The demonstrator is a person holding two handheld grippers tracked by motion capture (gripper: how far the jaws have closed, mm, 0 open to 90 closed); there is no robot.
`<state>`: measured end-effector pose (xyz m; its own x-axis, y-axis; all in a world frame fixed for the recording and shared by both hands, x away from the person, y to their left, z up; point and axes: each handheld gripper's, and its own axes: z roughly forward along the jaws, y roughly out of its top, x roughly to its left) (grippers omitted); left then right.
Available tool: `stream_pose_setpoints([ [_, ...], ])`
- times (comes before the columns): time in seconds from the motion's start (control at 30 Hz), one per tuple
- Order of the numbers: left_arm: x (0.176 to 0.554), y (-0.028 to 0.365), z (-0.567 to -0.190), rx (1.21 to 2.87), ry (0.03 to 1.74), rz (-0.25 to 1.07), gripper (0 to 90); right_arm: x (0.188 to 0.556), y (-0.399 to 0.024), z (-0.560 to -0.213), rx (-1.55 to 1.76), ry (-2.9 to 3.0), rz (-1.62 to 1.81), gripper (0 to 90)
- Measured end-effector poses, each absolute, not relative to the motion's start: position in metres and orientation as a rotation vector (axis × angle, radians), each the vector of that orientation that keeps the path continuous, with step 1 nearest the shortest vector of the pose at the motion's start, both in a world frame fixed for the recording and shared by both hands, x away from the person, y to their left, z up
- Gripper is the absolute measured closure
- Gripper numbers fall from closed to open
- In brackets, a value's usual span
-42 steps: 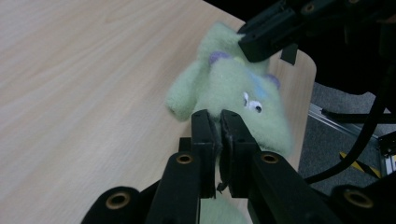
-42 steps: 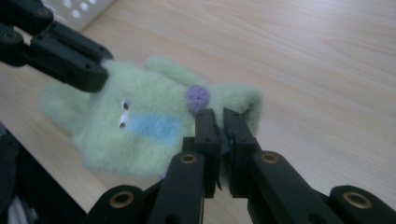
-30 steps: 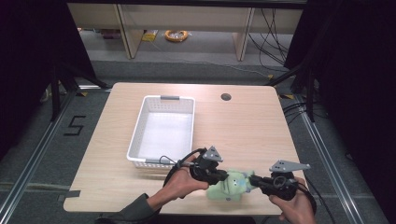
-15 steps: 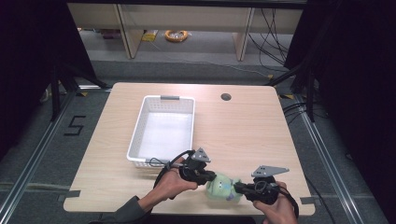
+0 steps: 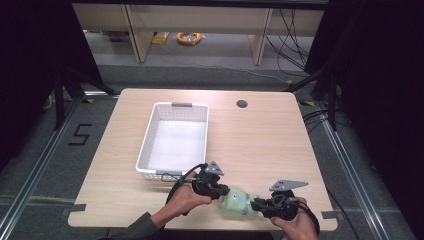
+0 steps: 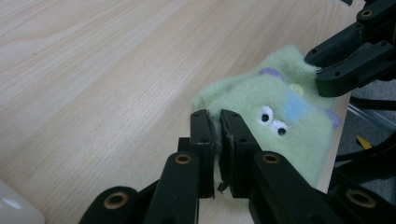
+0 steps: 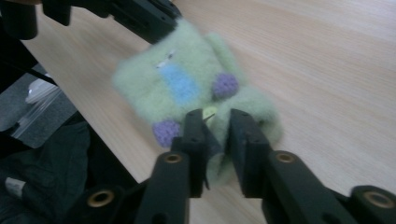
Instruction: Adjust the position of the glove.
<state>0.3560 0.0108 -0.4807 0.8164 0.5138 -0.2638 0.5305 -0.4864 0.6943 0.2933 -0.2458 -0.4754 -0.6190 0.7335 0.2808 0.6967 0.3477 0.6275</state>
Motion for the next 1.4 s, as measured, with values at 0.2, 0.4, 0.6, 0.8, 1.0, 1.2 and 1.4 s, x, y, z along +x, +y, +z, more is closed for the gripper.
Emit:
stream_pose_setpoints([
  [0.2, 0.355, 0.022, -0.471, 2.118, 0.816, -0.039, 61.9, 0.294, -0.259, -0.459, 1.366, 2.479, 1.146, 57.9],
  [0.4, 0.347, 0.023, -0.467, 2.079, 0.885, -0.066, 45.8, 0.303, -0.255, -0.462, 1.389, 2.48, 1.105, 49.6],
  [0.6, 0.341, 0.019, -0.478, 2.084, 0.961, -0.158, 36.0, 0.308, -0.246, -0.473, 1.417, 2.525, 1.047, 42.8],
  [0.8, 0.345, 0.014, -0.491, 2.103, 1.013, -0.223, 35.6, 0.311, -0.246, -0.481, 1.472, 2.54, 0.994, 42.1],
  [1.0, 0.347, 0.009, -0.497, 2.126, 0.994, -0.239, 37.9, 0.315, -0.247, -0.486, 1.49, 2.593, 0.987, 44.1],
  [1.2, 0.345, 0.005, -0.501, 2.117, 1.004, -0.26, 40.3, 0.319, -0.25, -0.493, 1.523, 2.615, 1.036, 44.1],
  [1.4, 0.343, 0.005, -0.502, 2.108, 0.977, -0.253, 50.1, 0.318, -0.248, -0.497, 1.536, 2.582, 1.097, 47.3],
])
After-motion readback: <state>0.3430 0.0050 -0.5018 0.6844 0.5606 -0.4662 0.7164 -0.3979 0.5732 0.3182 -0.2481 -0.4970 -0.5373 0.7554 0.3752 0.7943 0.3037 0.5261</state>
